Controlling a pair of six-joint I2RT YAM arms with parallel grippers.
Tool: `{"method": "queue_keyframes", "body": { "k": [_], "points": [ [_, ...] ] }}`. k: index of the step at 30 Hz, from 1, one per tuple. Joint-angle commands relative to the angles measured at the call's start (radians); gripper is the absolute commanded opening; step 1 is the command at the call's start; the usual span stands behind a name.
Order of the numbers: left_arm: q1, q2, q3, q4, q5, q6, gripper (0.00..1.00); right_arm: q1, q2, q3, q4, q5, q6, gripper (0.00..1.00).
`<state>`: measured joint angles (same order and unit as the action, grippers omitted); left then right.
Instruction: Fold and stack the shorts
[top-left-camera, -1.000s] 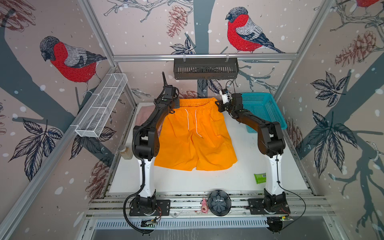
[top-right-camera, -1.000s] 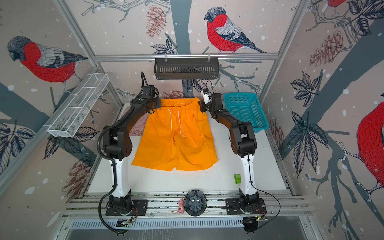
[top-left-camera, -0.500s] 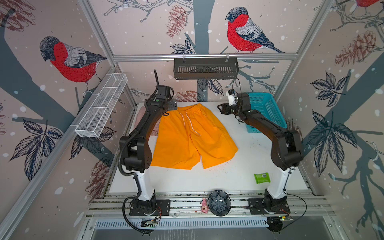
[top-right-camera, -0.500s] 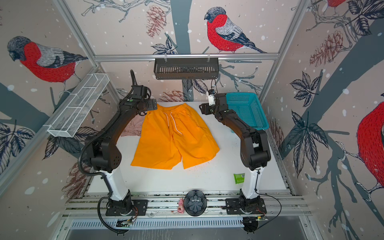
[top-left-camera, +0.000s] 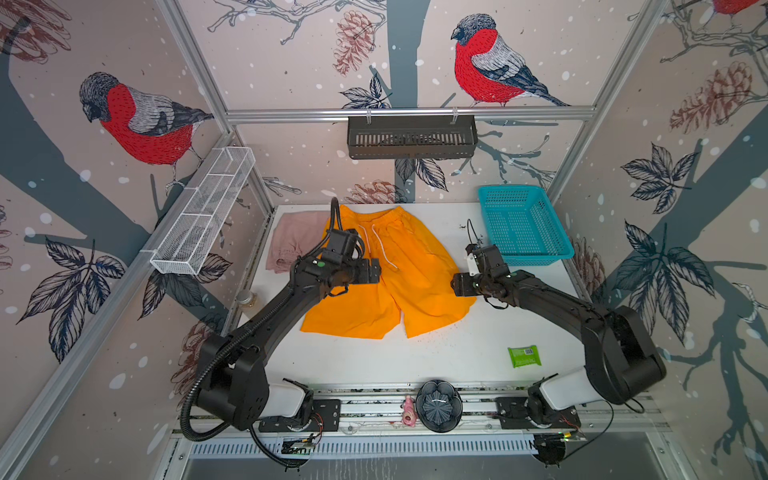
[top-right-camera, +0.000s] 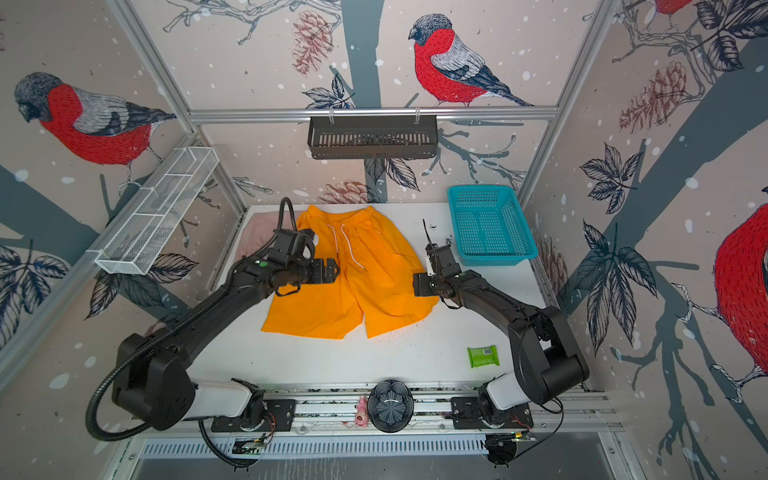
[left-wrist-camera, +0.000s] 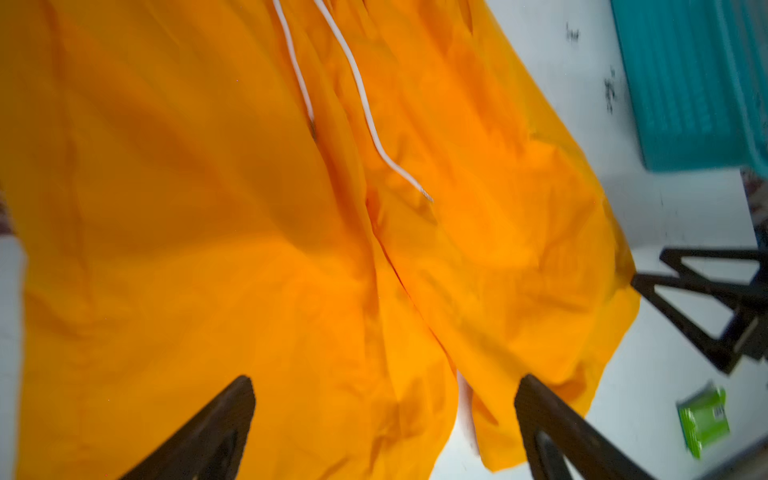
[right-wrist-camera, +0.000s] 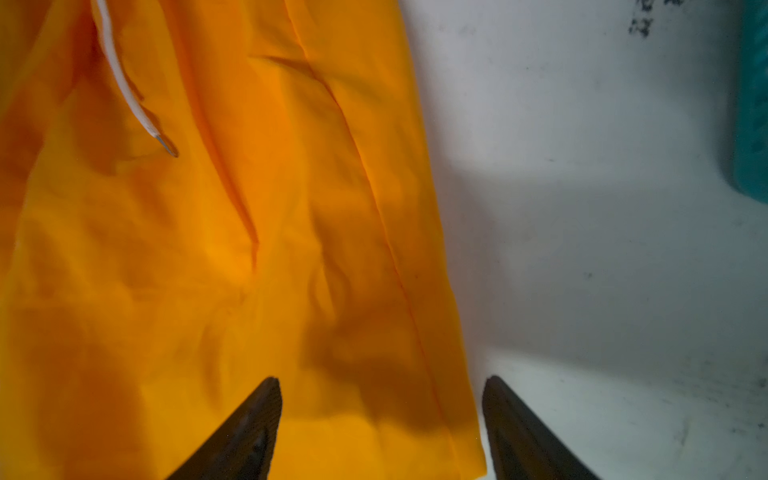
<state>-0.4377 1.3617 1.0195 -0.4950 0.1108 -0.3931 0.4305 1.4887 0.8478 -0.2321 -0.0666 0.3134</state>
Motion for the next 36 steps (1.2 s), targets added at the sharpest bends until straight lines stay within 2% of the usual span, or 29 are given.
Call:
{"method": "queue_keyframes", "body": {
  "k": [1, 5, 9, 13, 17, 18, 19, 21, 26, 29, 31, 33, 36],
  "points": [
    [-0.082, -0.02, -0.129, 0.067, 0.025, -0.05, 0.97, -0.004, 0.021, -0.008, -0.015, 0.04, 0.013, 0.78],
    [-0.178, -0.008, -0.234, 0.106, -0.019, -0.06, 0.97, -0.031, 0.04, -0.025, 0.019, -0.029, 0.009, 0.76],
    [-0.239, 0.019, -0.288, 0.165, 0.001, -0.037, 0.97, -0.06, 0.06, -0.046, 0.028, -0.14, -0.003, 0.68],
    [-0.257, 0.067, -0.306, 0.175, -0.015, -0.022, 0.97, -0.07, 0.064, -0.057, 0.007, -0.209, -0.012, 0.47],
    [-0.286, 0.107, -0.306, 0.203, -0.003, -0.007, 0.96, -0.082, 0.07, -0.051, -0.007, -0.289, -0.016, 0.13],
    [-0.289, 0.117, -0.304, 0.206, -0.005, -0.007, 0.94, -0.085, 0.069, -0.042, -0.02, -0.302, -0.017, 0.08],
    [-0.291, 0.133, -0.303, 0.207, -0.011, -0.011, 0.91, -0.085, 0.062, -0.026, -0.038, -0.313, -0.017, 0.03],
    [-0.291, 0.167, -0.293, 0.193, -0.028, -0.029, 0.77, -0.086, 0.045, 0.013, -0.087, -0.317, -0.016, 0.02],
    [-0.291, 0.194, -0.273, 0.188, -0.035, -0.067, 0.27, -0.091, 0.013, 0.145, -0.29, -0.257, -0.008, 0.02],
    [-0.291, 0.184, -0.254, 0.188, -0.025, -0.062, 0.0, -0.096, 0.011, 0.204, -0.374, -0.211, -0.013, 0.02],
    [-0.291, 0.18, -0.236, 0.195, 0.02, -0.053, 0.0, -0.107, 0.018, 0.226, -0.394, -0.187, -0.017, 0.02],
    [-0.291, 0.164, -0.22, 0.212, 0.123, -0.036, 0.0, -0.12, 0.037, 0.245, -0.403, -0.148, -0.023, 0.02],
    [-0.295, 0.099, -0.206, 0.259, 0.275, -0.043, 0.0, -0.158, 0.081, 0.255, -0.364, -0.149, -0.043, 0.09]
  ]
}}
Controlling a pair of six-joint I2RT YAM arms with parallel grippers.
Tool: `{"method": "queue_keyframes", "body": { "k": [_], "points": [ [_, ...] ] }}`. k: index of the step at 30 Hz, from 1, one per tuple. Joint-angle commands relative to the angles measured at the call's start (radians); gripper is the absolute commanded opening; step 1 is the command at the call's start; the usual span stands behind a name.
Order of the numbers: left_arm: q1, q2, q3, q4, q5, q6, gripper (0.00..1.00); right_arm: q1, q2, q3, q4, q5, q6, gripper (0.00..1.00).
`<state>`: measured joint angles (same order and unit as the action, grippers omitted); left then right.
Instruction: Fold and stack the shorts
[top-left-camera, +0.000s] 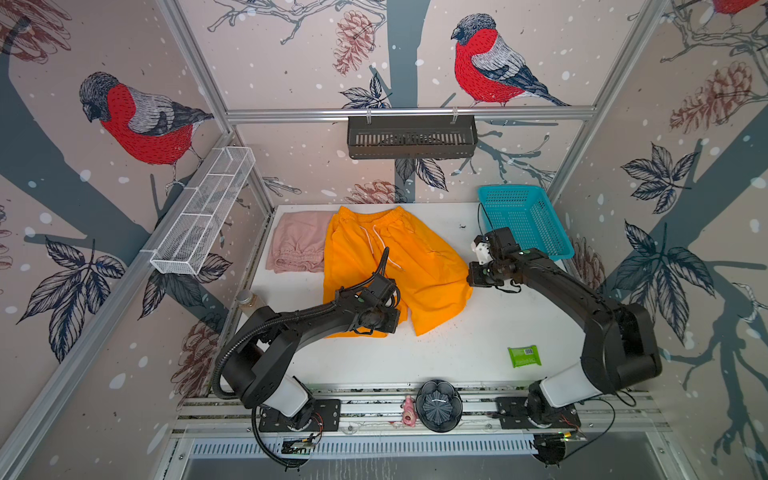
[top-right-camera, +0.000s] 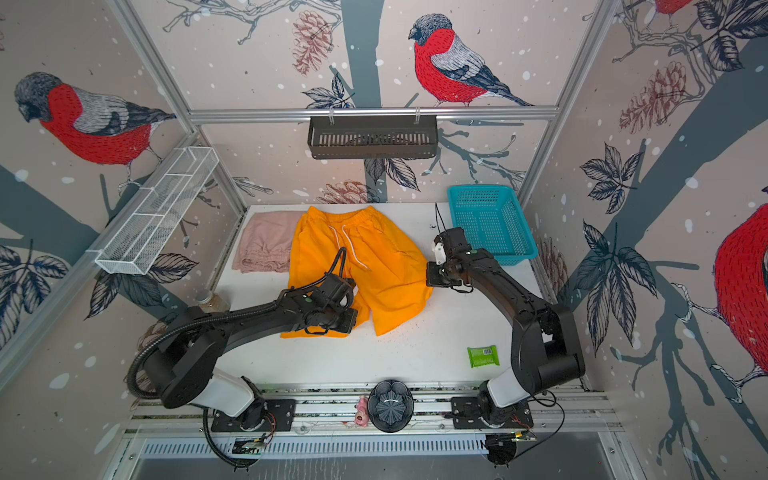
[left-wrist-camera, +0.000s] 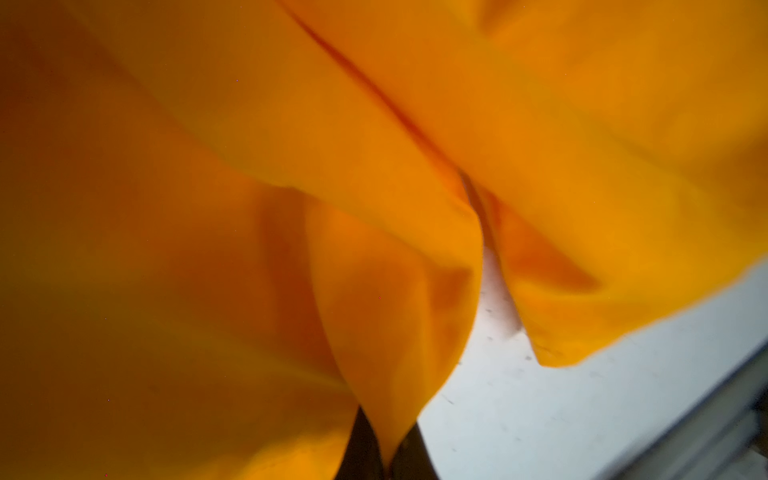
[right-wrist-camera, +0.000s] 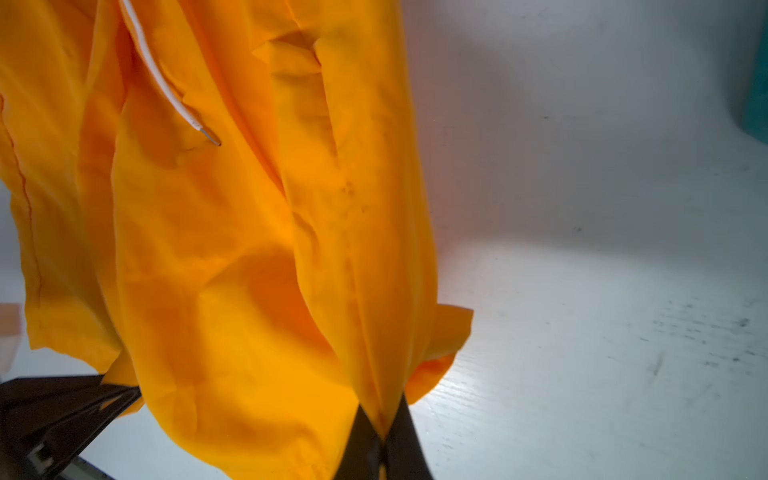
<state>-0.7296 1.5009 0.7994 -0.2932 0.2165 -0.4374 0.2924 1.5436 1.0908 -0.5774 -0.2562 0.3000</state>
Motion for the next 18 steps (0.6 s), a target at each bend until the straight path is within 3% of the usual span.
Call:
{"method": "queue_keyframes", "body": {
  "k": [1, 2, 3, 5, 7, 10, 15, 18],
  "points": [
    [-0.008, -0.061, 0.015, 0.081, 0.218, -0.008, 0.0, -0.035, 0.047, 0.019, -0.002, 0.04, -0.037, 0.1],
    [-0.014, -0.07, 0.021, 0.096, 0.258, -0.016, 0.0, -0.047, 0.072, 0.027, 0.014, 0.043, -0.044, 0.14],
    [-0.025, -0.07, 0.034, 0.093, 0.248, -0.023, 0.1, -0.053, 0.094, 0.04, 0.026, 0.044, -0.053, 0.24],
    [-0.053, -0.048, 0.072, 0.068, 0.201, -0.029, 0.66, -0.058, 0.134, 0.073, 0.056, 0.044, -0.069, 0.39],
    [-0.06, -0.013, 0.12, 0.017, 0.161, -0.028, 0.84, -0.056, 0.144, 0.108, 0.062, 0.048, -0.079, 0.52],
    [-0.06, 0.012, 0.233, -0.105, 0.039, -0.016, 0.97, -0.053, 0.111, 0.137, 0.065, 0.046, -0.092, 0.64],
    [-0.037, 0.048, 0.504, -0.341, -0.289, 0.022, 0.97, 0.006, -0.013, 0.067, 0.099, 0.022, -0.134, 0.69],
    [0.053, 0.095, 0.639, -0.349, -0.431, 0.106, 0.98, 0.111, -0.098, -0.032, 0.158, 0.035, -0.127, 0.7]
  ]
}}
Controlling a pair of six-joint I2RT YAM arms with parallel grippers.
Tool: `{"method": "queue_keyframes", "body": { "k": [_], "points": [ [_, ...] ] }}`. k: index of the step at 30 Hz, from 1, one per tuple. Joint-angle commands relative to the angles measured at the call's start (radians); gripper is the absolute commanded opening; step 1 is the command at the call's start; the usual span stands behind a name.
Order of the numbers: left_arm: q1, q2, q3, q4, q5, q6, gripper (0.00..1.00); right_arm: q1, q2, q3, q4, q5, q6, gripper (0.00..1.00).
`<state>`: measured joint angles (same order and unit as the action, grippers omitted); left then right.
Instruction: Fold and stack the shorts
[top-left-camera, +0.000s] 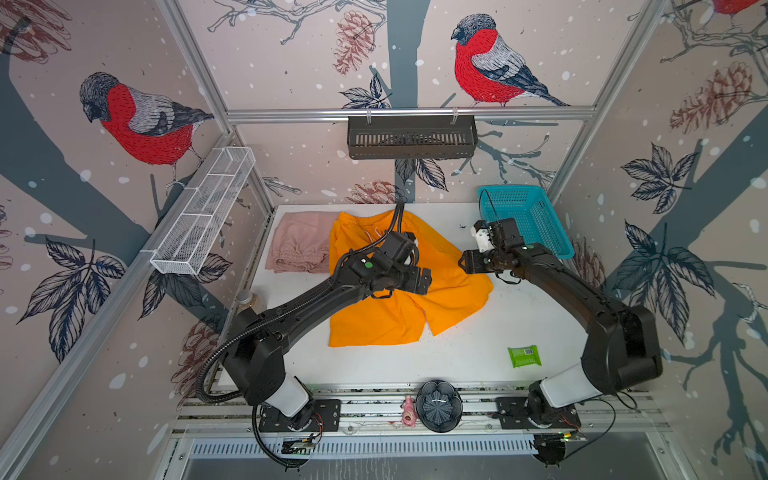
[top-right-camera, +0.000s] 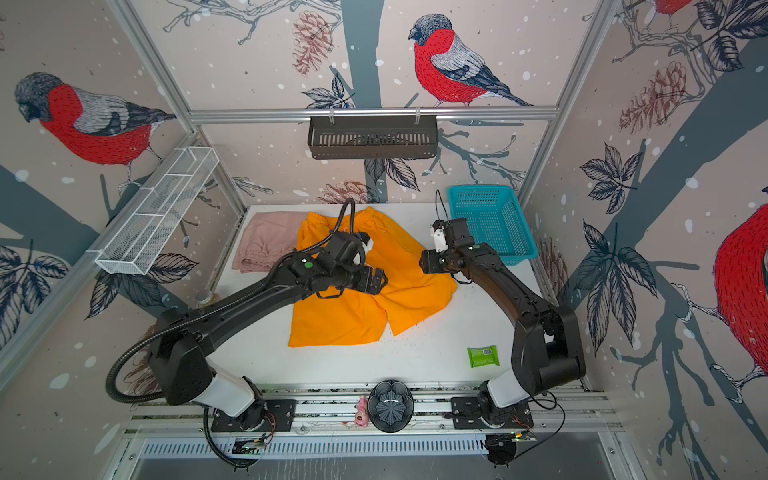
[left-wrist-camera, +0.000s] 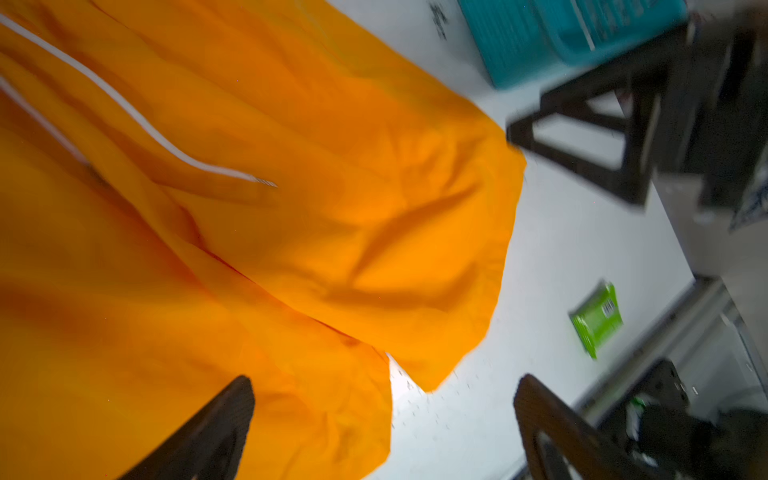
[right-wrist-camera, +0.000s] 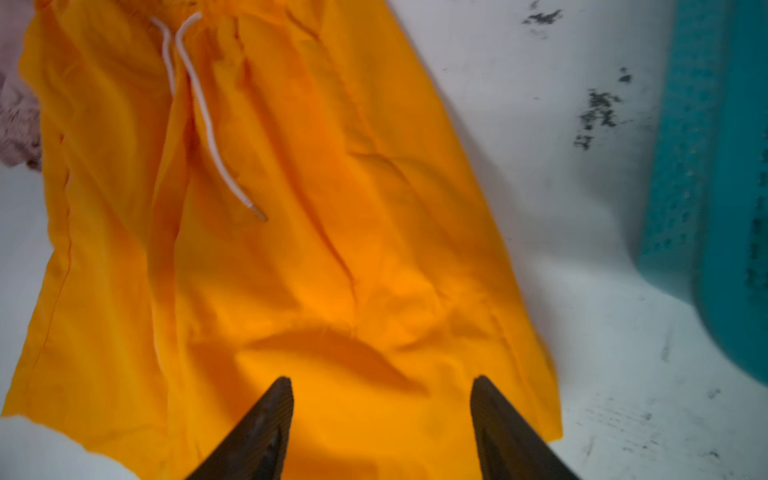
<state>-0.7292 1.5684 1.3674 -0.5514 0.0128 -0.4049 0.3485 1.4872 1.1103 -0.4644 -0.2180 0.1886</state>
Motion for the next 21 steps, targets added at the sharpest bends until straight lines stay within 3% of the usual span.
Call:
{"method": "queue_keyframes", "body": {
  "k": [1, 5, 8, 10, 14, 21],
  "points": [
    [0.104, 0.048, 0.1, -0.063, -0.229, 0.111, 0.98, 0.102, -0.066, -0.095, 0.081, 0.007, 0.003, 0.7],
    [0.278, 0.185, 0.21, 0.078, -0.207, 0.289, 0.97, 0.268, -0.135, -0.265, 0.274, -0.022, 0.072, 0.7],
    [0.364, 0.343, 0.356, 0.078, -0.36, 0.374, 0.97, 0.387, -0.115, -0.333, 0.357, 0.023, 0.088, 0.73],
    [0.427, 0.436, 0.456, 0.06, -0.355, 0.39, 0.97, 0.447, -0.082, -0.354, 0.401, 0.063, 0.095, 0.75],
    [0.527, 0.596, 0.599, 0.07, -0.272, 0.406, 0.97, 0.47, -0.002, -0.384, 0.474, 0.115, 0.123, 0.77],
    [0.601, 0.746, 0.72, 0.096, -0.152, 0.415, 0.97, 0.496, 0.154, -0.341, 0.466, 0.205, 0.111, 0.77]
  ]
}}
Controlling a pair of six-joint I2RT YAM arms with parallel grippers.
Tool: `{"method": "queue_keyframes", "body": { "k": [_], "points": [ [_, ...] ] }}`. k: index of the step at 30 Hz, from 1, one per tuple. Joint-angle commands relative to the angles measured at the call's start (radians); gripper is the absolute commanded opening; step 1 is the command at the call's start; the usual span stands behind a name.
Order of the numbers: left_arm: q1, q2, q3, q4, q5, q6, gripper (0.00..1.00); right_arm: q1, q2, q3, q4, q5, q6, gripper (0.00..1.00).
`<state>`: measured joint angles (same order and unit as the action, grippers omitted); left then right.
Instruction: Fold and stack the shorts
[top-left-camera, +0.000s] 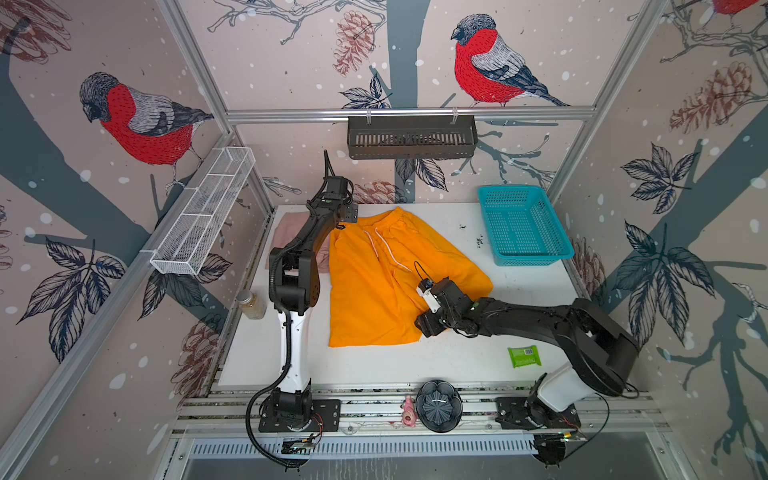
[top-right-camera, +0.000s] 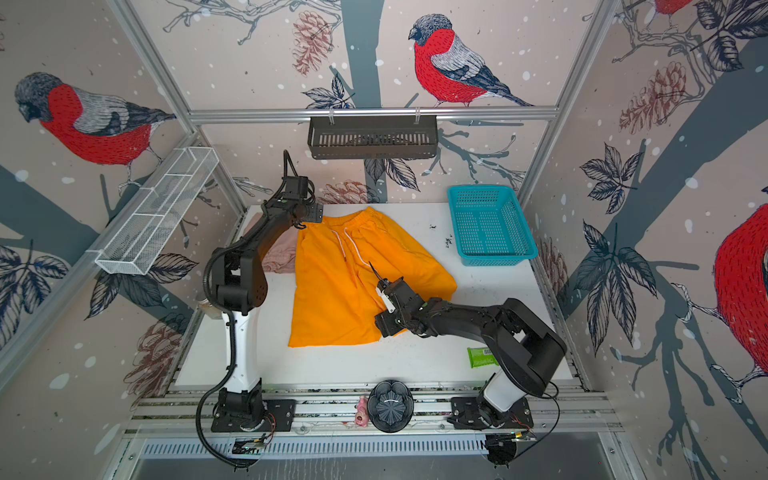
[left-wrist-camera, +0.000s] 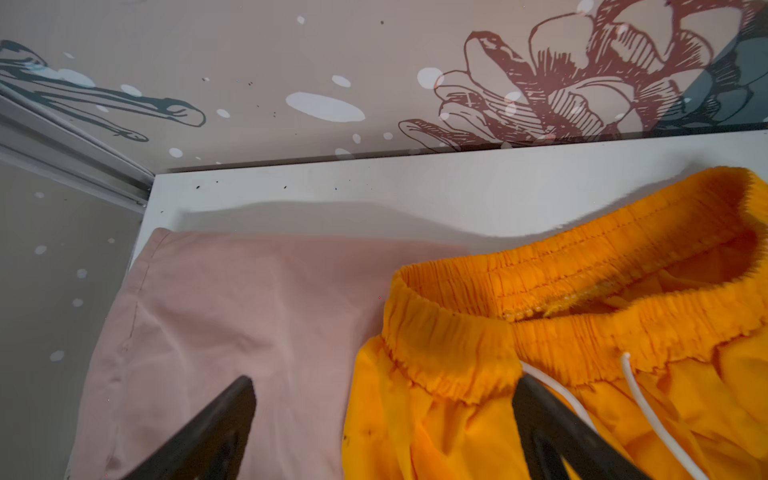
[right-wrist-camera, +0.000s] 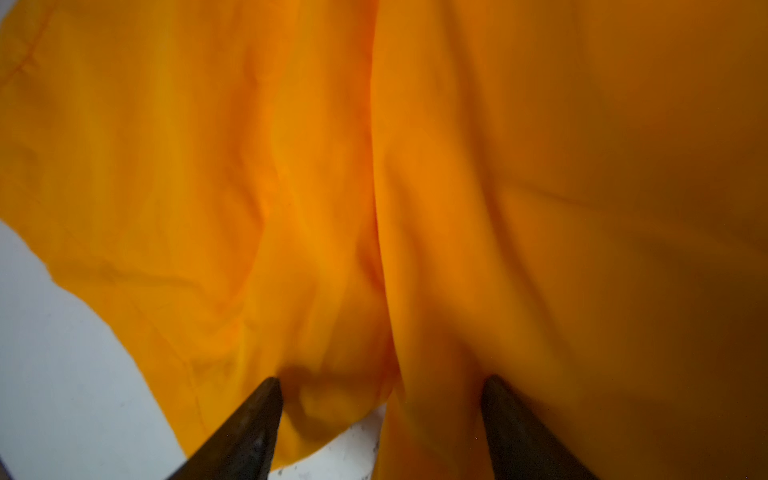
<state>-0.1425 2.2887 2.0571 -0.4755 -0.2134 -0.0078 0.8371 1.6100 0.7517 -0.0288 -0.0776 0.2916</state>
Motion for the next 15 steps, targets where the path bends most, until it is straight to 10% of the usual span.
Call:
{"method": "queue_keyframes", "body": {
  "k": [1, 8, 15],
  "points": [
    [0.017, 0.036, 0.031, 0.028, 0.099, 0.015, 0.97, 0.008, 0.048, 0.024, 0.028, 0.064, 0.007, 0.76],
    [0.018, 0.087, 0.026, 0.028, 0.132, 0.038, 0.91, -0.016, 0.073, 0.034, 0.016, 0.076, 0.007, 0.54],
    [0.02, 0.108, 0.034, 0.039, 0.107, 0.017, 0.44, -0.035, 0.094, 0.035, 0.01, 0.075, -0.006, 0.34]
  ]
}}
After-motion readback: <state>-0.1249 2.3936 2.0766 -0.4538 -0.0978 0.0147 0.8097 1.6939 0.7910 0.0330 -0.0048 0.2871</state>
